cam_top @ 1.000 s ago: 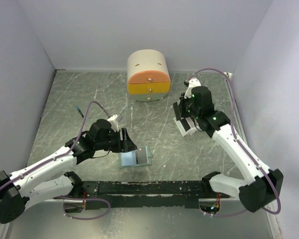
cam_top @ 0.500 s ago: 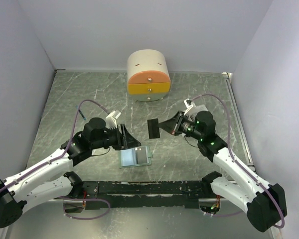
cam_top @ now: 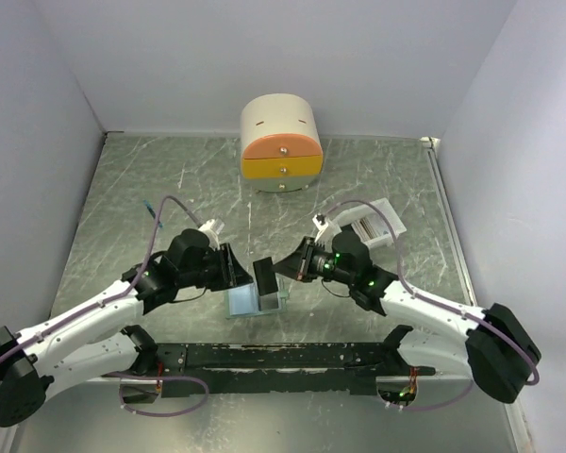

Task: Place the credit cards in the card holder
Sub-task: Insert the credit card into the card holder.

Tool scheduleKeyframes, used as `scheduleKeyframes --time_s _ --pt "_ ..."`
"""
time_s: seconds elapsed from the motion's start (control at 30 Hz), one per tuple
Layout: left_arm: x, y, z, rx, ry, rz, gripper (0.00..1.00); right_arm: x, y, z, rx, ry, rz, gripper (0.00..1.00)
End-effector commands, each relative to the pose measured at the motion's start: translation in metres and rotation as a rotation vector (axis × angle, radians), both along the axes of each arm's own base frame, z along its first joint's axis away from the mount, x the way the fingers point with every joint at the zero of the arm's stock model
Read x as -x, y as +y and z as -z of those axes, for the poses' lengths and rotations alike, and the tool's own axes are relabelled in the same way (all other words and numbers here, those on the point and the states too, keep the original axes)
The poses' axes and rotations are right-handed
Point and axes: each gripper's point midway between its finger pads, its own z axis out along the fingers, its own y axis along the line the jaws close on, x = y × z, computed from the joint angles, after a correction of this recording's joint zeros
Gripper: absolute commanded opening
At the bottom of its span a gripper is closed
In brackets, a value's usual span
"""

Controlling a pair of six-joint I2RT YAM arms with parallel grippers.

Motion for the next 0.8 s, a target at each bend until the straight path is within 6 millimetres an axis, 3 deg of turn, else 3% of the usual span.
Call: scheduleKeyframes --time_s 0.0,0.13,0.23,0.3,0.47,0.63,0.77 --pt "0.008 0.025 0.041 -0.120 0.045 -0.055 0.44 -0.012 -0.001 0.027 0.054 0.000 0.095 0.00" --pt "0.010 0.037 0.057 -0.164 0.061 -0.089 0.48 -0.010 0.003 0.055 0.075 0.047 0.098 0.00" --pt "0.010 0.049 0.075 -0.240 0.083 -0.121 0.36 -0.009 0.009 0.071 0.089 0.075 0.099 0.00" --pt "0.010 0.054 0.087 -0.272 0.098 -0.133 0.26 -0.008 0.014 0.076 0.095 0.078 0.093 0.00" --pt "0.012 0.049 0.104 -0.281 0.123 -0.115 0.21 -0.006 0.021 0.092 0.135 0.100 0.089 0.00" --pt "0.011 0.052 0.113 -0.314 0.131 -0.113 0.09 -0.006 0.020 0.096 0.138 0.107 0.108 0.00" --pt "0.013 0.055 0.117 -0.325 0.133 -0.111 0.07 -0.008 0.018 0.097 0.149 0.104 0.122 0.00"
